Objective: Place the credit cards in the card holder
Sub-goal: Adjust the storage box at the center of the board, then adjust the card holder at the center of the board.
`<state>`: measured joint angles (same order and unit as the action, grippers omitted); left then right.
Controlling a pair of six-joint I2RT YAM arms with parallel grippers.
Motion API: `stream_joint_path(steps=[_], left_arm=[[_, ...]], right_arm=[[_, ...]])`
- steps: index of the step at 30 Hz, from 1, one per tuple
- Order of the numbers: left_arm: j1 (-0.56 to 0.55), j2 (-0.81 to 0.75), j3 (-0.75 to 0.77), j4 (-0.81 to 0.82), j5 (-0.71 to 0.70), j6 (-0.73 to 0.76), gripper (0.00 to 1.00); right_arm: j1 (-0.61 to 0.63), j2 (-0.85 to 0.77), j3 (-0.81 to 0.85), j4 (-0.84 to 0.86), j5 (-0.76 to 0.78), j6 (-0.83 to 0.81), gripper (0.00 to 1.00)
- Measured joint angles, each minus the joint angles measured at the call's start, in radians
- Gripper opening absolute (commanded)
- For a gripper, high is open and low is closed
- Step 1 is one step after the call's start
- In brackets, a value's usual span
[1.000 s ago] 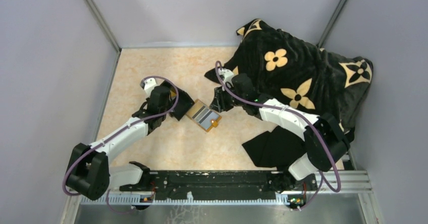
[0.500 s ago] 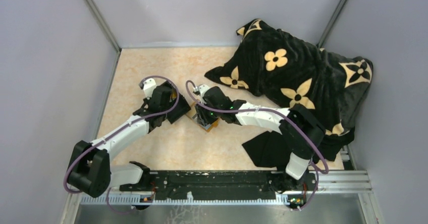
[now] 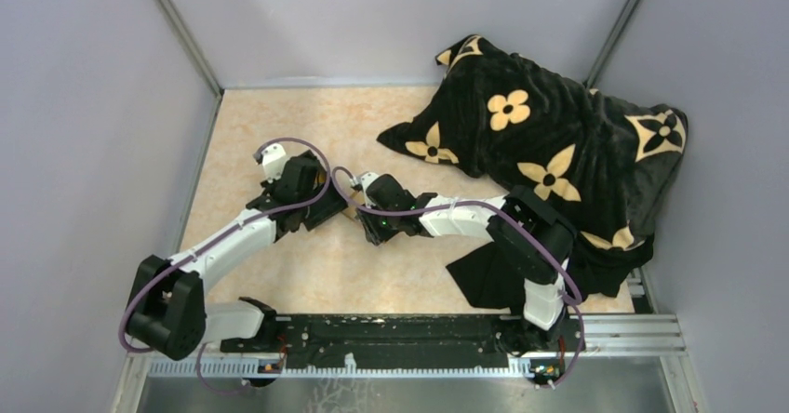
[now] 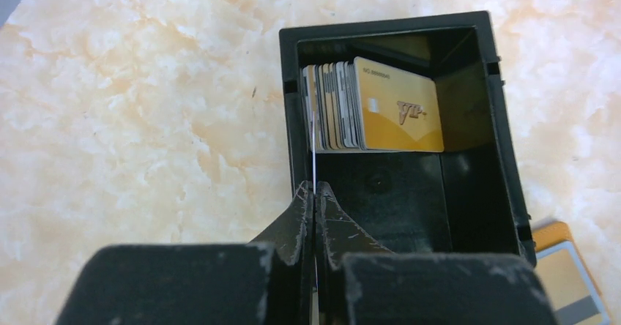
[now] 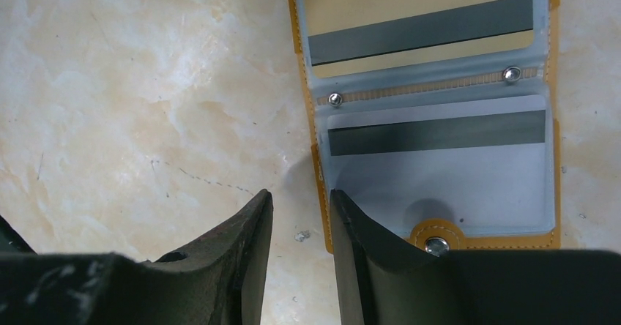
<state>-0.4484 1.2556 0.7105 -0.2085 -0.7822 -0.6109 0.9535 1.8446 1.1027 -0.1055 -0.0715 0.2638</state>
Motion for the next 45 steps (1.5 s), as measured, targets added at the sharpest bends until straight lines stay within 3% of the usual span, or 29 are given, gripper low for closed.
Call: stream_joint_path(steps=[12, 28, 39, 45], left_arm=[[-0.005, 0.018, 0.015, -0.069, -0.057, -0.034, 0.00], [-0.022, -0.111, 0.019, -0.076, -0.093, -0.046, 0.00], [-0.077, -0.194, 0.048, -0.061, -0.080, -0.043, 0.00], [-0.092, -0.226, 0.047, -0.061, -0.072, -0.046, 0.00]], right_arm=[[-0.008, 0.003, -0.003, 0.008, 0.053, 0.016, 0.33], [-0.103, -0.036, -0.050, 0.031, 0.170, -0.003, 0.28], [0.070, -0.114, -0.050, -0.049, 0.172, -0.023, 0.26], [0.087, -0.116, -0.050, -0.047, 0.155, 0.007, 0.24]])
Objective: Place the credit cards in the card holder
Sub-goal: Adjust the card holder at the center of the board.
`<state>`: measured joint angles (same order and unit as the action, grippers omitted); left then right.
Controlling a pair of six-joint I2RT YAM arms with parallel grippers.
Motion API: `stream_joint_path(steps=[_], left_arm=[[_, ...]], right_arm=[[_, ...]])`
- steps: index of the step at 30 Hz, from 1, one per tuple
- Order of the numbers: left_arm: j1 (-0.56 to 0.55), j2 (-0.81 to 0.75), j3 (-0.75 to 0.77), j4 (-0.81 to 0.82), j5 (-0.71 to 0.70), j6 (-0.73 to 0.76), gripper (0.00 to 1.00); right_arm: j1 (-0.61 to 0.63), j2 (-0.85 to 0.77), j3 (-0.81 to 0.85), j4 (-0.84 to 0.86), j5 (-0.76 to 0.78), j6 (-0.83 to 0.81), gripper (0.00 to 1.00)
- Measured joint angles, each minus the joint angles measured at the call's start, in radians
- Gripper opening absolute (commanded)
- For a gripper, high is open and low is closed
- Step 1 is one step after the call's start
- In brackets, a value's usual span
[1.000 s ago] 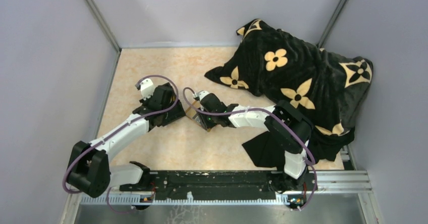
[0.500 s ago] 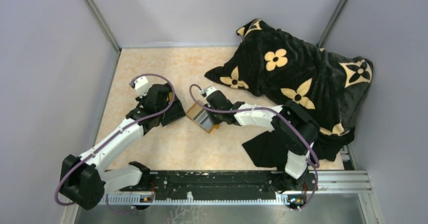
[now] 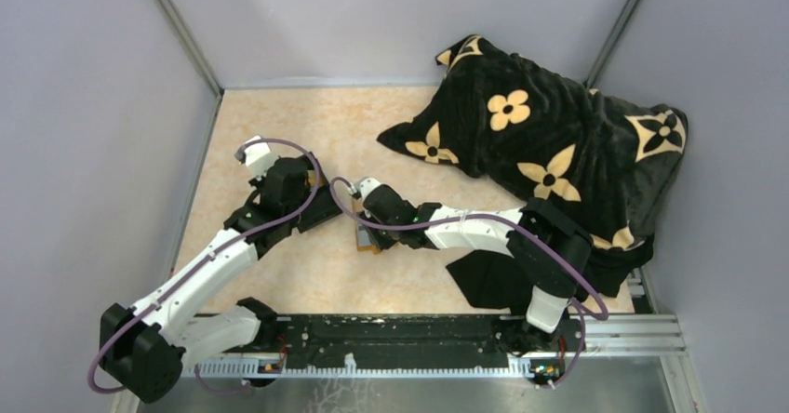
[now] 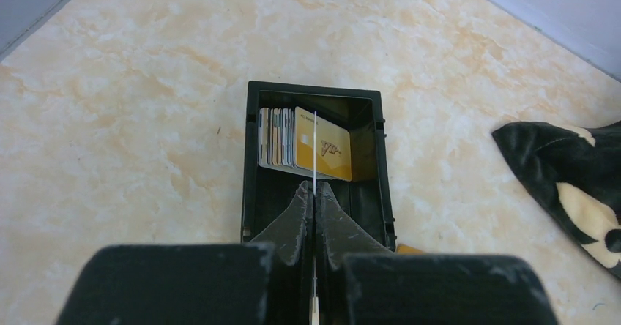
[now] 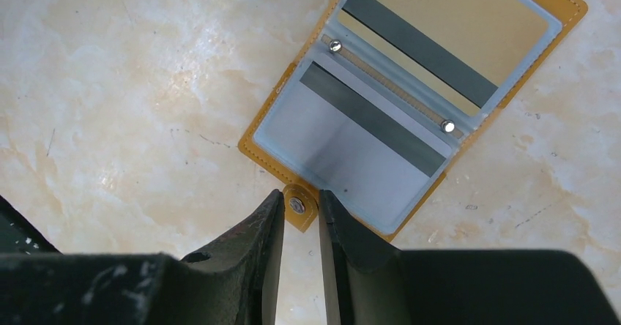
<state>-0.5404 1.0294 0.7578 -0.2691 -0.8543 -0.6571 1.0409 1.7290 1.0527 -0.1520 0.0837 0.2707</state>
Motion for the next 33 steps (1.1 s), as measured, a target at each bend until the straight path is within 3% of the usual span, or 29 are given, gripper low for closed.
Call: stream_joint_path(steps=[13, 22, 33], left_arm=[[-0.007, -0.034, -0.029, 0.004, 0.024, -0.007, 0.00], [-0.010, -0.033, -0.037, 0.007, 0.051, -0.024, 0.00], [-0.015, -0.050, -0.037, 0.006, 0.027, -0.027, 0.00]], right_arm=[[0.000, 0.044, 0.004, 0.002, -0.053, 0.029, 0.24], [0.003, 0.045, 0.004, 0.001, -0.019, 0.033, 0.44], [0.026, -0.051, 0.004, 0.011, 0.086, 0.029, 0.44]])
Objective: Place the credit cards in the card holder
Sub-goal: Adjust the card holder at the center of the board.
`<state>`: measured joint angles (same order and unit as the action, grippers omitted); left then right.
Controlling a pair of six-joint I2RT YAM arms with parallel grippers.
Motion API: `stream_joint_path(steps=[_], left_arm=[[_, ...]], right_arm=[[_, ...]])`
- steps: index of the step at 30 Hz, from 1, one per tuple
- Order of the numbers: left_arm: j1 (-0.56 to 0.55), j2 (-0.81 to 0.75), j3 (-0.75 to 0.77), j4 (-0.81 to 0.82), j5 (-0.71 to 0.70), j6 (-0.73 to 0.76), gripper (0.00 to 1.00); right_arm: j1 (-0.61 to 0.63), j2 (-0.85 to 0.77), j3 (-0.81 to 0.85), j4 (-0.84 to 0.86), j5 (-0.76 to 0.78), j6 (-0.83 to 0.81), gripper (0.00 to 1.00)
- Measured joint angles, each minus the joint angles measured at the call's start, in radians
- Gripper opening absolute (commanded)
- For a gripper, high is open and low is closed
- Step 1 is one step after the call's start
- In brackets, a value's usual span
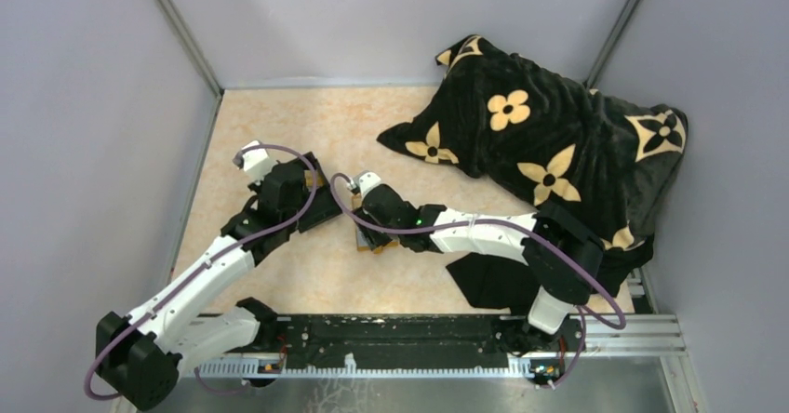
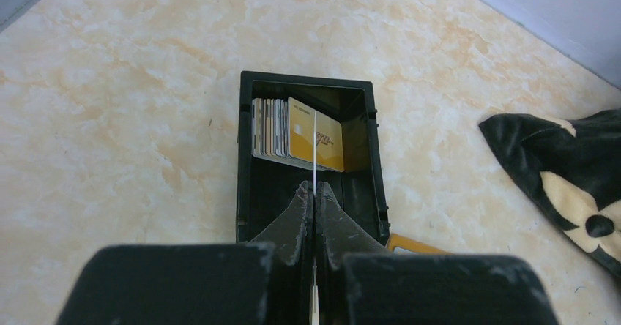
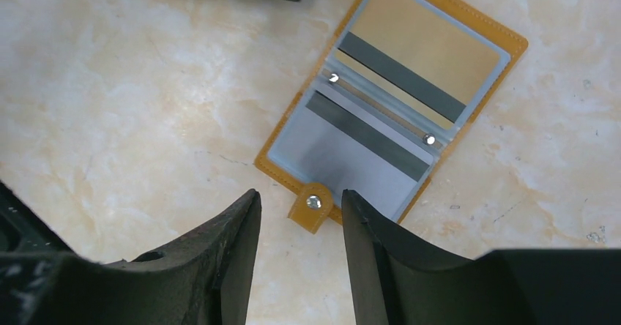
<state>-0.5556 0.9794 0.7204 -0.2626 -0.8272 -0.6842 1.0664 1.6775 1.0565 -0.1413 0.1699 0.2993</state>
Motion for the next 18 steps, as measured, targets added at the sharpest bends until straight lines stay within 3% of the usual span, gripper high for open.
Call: stream_joint_path(steps=[8, 18], left_arm=[[0.000, -0.043, 0.000, -0.017, -0.042, -0.016, 0.00], [0.000, -0.088, -0.002, -0.031, -0.060, -0.049, 0.00]], right_arm=[[0.036, -0.011, 0.013, 0.058, -0.032, 0.027, 0.15], [0.055, 0.218, 0.113, 0.119, -0.060, 0.087, 0.02]])
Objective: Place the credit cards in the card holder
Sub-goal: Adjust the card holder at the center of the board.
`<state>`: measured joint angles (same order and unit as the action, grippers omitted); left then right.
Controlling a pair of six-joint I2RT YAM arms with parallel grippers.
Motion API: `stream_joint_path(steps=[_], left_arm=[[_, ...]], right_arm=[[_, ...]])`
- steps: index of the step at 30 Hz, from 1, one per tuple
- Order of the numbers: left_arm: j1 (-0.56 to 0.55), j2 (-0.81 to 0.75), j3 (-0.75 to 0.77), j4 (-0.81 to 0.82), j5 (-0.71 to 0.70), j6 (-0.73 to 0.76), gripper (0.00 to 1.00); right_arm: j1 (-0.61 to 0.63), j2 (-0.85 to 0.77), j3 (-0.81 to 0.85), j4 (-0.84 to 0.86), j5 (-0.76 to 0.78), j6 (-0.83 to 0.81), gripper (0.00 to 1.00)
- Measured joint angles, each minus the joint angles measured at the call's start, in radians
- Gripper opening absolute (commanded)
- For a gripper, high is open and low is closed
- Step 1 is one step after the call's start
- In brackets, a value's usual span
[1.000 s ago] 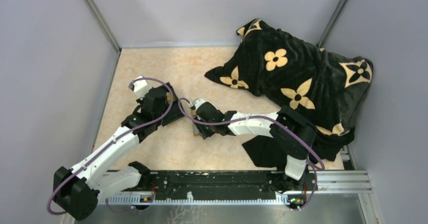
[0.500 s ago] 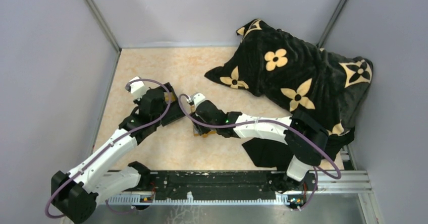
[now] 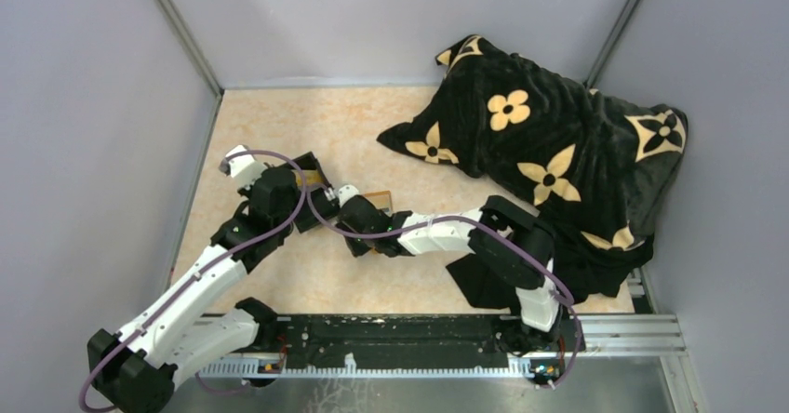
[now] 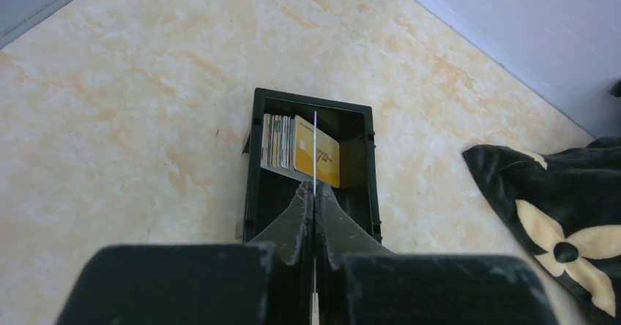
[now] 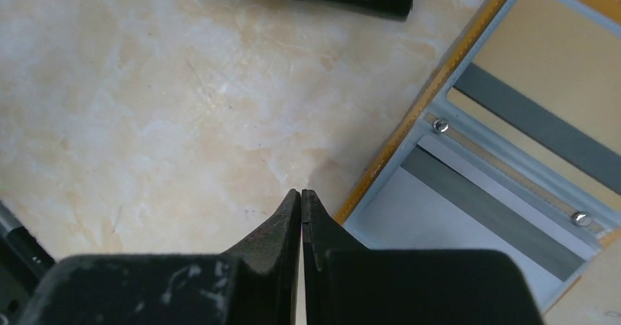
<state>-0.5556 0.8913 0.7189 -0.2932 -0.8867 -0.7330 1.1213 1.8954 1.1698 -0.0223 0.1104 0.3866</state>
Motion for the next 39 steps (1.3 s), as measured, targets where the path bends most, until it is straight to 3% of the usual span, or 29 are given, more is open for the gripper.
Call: stream_joint_path(steps=[8, 22, 39], left_arm=[[0.000, -0.007, -0.010, -0.003, 0.000, -0.013, 0.00], [0.000, -0.005, -0.027, 0.003, 0.002, -0.015, 0.00], [0.000, 0.055, -0.076, 0.086, 0.131, -0.014, 0.00]], right_arm=[[0.002, 0.042, -0.006, -0.023, 0.065, 0.047, 0.00], [-0.019, -0.061, -0.138, -0.040, 0.226, 0.071, 0.00], [-0.146, -0.109, -0.182, -0.077, 0.248, 0.051, 0.00]])
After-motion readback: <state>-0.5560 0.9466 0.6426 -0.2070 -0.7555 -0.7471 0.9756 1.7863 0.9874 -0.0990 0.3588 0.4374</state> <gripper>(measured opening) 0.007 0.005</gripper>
